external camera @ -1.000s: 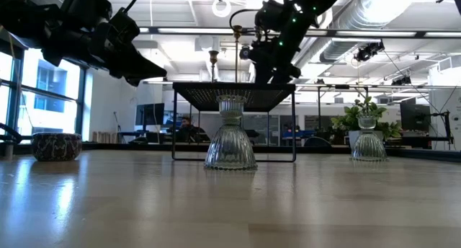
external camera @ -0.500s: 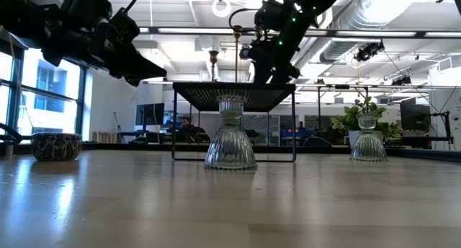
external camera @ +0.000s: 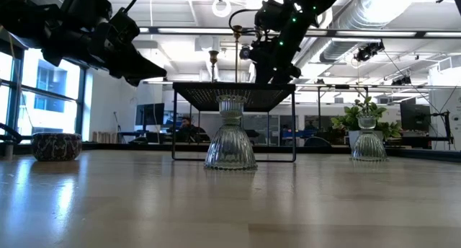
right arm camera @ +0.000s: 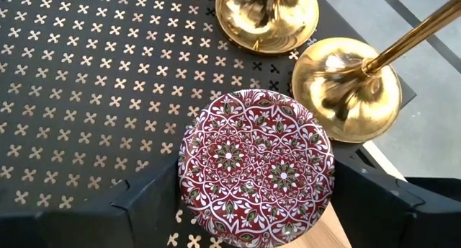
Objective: Pick & Place candle stick holders
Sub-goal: Put the red scented candle on the shelf, then put the red black scented candle on the shelf
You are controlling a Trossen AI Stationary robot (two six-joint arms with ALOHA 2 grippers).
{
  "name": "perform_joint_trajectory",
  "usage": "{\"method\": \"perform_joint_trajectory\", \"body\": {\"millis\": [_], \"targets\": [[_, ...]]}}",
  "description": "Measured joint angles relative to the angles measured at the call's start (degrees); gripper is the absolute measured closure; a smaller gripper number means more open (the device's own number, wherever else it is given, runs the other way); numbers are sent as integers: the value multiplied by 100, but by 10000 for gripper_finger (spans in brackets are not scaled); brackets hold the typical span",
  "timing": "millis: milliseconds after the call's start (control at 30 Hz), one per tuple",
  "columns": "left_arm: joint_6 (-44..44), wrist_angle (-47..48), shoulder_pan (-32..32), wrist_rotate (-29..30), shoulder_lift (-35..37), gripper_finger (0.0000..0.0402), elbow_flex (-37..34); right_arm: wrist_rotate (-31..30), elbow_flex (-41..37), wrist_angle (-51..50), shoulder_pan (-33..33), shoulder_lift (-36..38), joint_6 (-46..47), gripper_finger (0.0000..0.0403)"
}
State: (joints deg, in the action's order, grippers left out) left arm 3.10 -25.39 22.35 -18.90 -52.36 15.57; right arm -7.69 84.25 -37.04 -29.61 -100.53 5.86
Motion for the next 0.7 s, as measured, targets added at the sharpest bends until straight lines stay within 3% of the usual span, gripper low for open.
{"method": "perform_joint_trajectory", "body": {"millis": [167,467,700], "targets": [[0,0,1,0,0,387,0,-32,0,-38,0,0,-34,88],[-1,2,2,0,0,387,0,-49,0,-43,0,14,-64,16],[-1,28,2,2,0,387,0,-279,0,36,83,359,-204,10]]}}
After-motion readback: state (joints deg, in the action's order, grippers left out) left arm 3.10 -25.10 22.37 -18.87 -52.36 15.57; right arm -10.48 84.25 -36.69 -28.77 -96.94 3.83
